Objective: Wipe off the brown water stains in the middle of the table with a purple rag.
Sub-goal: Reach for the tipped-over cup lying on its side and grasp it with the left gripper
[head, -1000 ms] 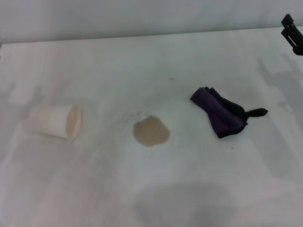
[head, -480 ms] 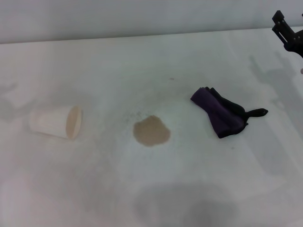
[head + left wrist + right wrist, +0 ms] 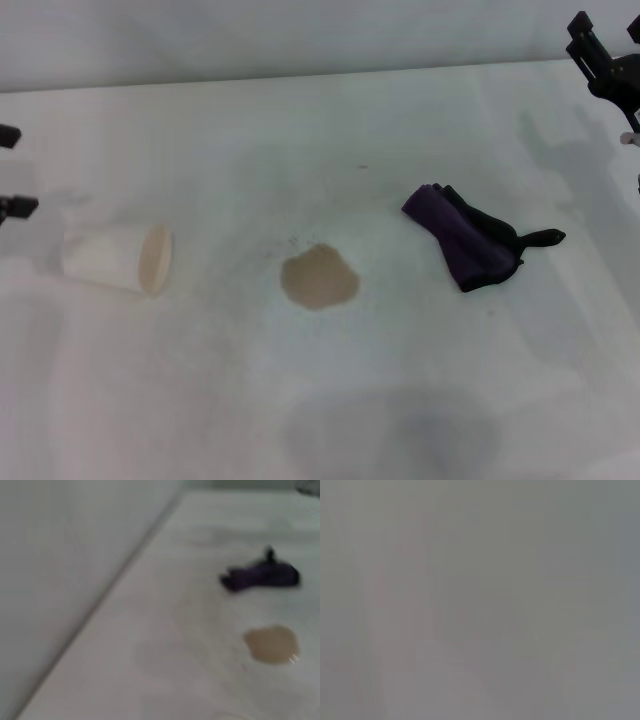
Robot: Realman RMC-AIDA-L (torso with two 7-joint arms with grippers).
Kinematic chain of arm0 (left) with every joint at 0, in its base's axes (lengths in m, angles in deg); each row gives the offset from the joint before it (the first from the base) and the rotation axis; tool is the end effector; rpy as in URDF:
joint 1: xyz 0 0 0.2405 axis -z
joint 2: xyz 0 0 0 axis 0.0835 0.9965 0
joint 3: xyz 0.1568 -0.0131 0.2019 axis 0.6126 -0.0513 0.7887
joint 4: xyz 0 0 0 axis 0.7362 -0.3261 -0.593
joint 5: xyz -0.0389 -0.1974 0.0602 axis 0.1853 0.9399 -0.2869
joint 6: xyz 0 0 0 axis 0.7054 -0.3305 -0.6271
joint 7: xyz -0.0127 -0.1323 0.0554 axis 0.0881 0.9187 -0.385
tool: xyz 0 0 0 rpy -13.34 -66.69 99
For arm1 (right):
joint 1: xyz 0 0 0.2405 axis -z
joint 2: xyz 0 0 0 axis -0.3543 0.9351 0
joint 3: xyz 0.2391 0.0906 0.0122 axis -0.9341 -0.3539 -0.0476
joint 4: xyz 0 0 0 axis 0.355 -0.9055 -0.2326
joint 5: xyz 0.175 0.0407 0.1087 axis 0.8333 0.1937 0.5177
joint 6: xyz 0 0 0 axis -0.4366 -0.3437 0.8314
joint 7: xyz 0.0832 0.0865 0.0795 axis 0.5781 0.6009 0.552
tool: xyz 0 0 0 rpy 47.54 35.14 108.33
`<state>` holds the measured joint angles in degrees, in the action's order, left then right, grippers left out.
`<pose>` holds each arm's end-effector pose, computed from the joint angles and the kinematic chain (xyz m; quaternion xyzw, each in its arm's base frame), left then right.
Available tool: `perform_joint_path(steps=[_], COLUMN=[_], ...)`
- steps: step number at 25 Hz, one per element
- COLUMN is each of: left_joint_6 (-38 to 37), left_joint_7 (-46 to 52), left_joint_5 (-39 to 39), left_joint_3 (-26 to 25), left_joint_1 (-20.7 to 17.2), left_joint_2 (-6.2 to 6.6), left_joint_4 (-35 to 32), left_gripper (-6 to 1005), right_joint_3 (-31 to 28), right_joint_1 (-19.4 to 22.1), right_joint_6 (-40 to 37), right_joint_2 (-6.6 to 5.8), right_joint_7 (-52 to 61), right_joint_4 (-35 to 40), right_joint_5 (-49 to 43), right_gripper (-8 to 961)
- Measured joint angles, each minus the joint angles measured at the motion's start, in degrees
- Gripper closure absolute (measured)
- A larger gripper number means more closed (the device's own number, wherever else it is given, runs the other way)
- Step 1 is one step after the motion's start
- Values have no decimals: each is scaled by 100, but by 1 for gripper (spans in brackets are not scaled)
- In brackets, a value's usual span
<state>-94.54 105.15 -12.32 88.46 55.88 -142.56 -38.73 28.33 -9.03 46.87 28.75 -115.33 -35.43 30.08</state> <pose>-0.2532 0.3948 0.1278 -0.9899 -0.0487 0.0141 0.1321 0.3356 0.3401 0.0222 -0.6281 0.2972 0.4014 0.5967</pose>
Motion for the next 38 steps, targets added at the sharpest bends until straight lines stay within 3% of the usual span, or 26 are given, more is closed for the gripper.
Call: perform_joint_path(steps=[2,5,11,16,24,38], left_joint_6=[129,587,1656,2175,2261,2746], left_joint_7=[-121,-214,-663,-1154,-1068,-776], left_joint_5=[-561,-1303,-2041,-2066,-2335,-2244], left_joint_3=[1,2,3,3,-6,-15], left_joint_1=[267,685,1194,1250,1282,868], left_joint_2=[-67,-277,-936,-1356,-1383,-1412], left_joint_4=[4,13,205,144,-373,-994], left_gripper=[123,123,123,122,122,121], right_joint_3=[-87,-225,-369,-378,-388,-388], right_joint_1=[-15,-23,-74,-94,-65,-29], right_joint_6=[1,-9,-106,-170,-205,-180], right_joint_2=[1,1,-1,0,-11,-18], right_joint_7=[0,0,0,0,0,0], right_joint_4=[-62,-115,-168,-184,-143,-131], right_joint_5=[-1,0,0,1,0,-55], right_gripper=[80,80,80,81,81,80])
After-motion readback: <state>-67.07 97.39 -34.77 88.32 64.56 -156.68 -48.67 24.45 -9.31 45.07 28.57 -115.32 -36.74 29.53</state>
